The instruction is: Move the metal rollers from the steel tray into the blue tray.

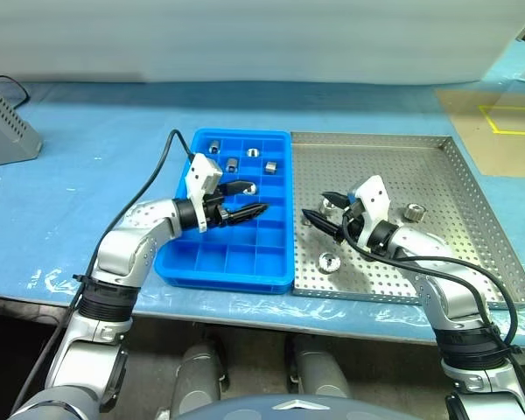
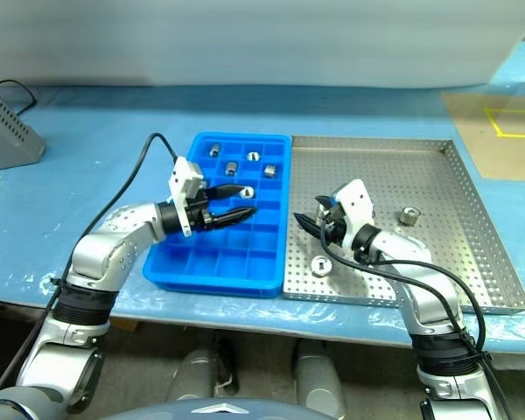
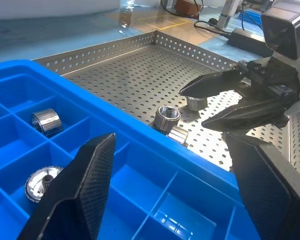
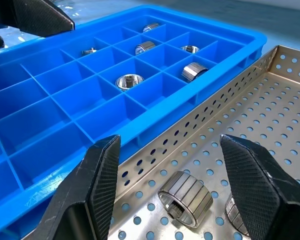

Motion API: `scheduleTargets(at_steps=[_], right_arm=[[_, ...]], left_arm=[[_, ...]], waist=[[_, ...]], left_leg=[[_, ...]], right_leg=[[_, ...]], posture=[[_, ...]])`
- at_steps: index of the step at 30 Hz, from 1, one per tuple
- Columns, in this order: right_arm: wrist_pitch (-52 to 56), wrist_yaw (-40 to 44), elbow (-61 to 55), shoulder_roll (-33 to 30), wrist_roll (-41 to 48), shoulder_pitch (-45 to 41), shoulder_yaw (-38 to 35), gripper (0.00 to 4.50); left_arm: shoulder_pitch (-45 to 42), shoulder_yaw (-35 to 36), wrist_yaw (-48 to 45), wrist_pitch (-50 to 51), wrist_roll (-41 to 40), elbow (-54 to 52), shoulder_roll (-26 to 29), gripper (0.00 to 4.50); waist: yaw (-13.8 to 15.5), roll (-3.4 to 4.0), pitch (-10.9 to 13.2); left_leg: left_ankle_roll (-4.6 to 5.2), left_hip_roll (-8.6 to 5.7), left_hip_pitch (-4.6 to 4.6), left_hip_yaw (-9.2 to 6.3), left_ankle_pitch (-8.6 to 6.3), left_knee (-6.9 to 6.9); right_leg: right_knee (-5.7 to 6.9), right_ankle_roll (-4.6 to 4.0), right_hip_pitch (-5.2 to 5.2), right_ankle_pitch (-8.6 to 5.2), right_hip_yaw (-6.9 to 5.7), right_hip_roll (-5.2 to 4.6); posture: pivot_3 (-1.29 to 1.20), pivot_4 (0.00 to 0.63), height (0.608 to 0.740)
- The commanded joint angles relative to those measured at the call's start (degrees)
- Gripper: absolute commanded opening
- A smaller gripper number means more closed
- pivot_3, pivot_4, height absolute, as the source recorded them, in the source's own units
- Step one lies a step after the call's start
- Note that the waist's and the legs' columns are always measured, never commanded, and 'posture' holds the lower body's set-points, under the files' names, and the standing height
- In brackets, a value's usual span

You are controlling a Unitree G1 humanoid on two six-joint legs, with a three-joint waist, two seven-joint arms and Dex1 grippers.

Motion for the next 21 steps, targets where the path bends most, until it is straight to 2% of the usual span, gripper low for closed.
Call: scheduleTargets(at_steps=[1, 6, 10, 16, 21], right_arm=[[-0.5, 0.0, -2.6, -0.7, 0.1, -0.3, -0.5, 3.28], [-0.5, -0.1, -2.8, -0.8, 0.1, -0.2, -0.9, 3.28], [-1.2, -0.6, -2.8, -1.1, 0.3, 0.3, -2.6, 3.28], [-2.1, -1.4, -2.2, -3.0, -0.1, 1.0, -5.3, 3.28], [0.0, -0.1, -7.3, -5.6, 3.4, 5.6, -11.3, 3.28]], left_arm=[[-1.3, 1.0, 0.4, 0.5, -1.1, -2.6, 0.2, 3.72], [-1.9, 0.5, -0.1, 0.6, -1.7, -2.2, 0.0, 3.72], [-5.9, -1.1, -3.5, -2.5, 0.3, 2.3, 0.3, 3.72], [-17.2, -4.0, -10.5, -8.6, 3.2, 14.6, -2.2, 3.72], [-23.5, -8.1, -19.1, -17.7, 7.5, 27.2, -5.8, 3.72]], waist=[[0.0, 0.0, 0.0], [0.0, 0.0, 0.0], [0.0, 0.0, 0.0], [-0.1, 0.0, 0.0], [-0.2, 0.01, 0.0]], left_leg=[[0.0, 0.0, 0.0, 0.0, 0.0, 0.0], [0.0, 0.0, 0.0, 0.0, 0.0, 0.0], [0.0, 0.0, -0.01, 0.0, 0.0, 0.02], [0.09, -0.03, -0.04, 0.0, -0.05, 0.18], [0.25, -0.03, -0.04, 0.01, -0.04, 0.16]], right_leg=[[0.0, 0.0, 0.0, 0.0, 0.0, 0.0], [0.0, 0.0, 0.0, 0.0, 0.0, 0.0], [0.0, 0.0, 0.0, 0.0, 0.0, 0.0], [0.0, 0.01, 0.08, 0.01, 0.02, -0.02], [-0.05, 0.01, 0.08, 0.0, 0.03, -0.01]], posture=[[-0.34, 0.15, 0.74], [-0.36, 0.15, 0.74], [-0.38, 0.15, 0.74], [-0.44, 0.15, 0.74], [-0.52, 0.15, 0.74]])
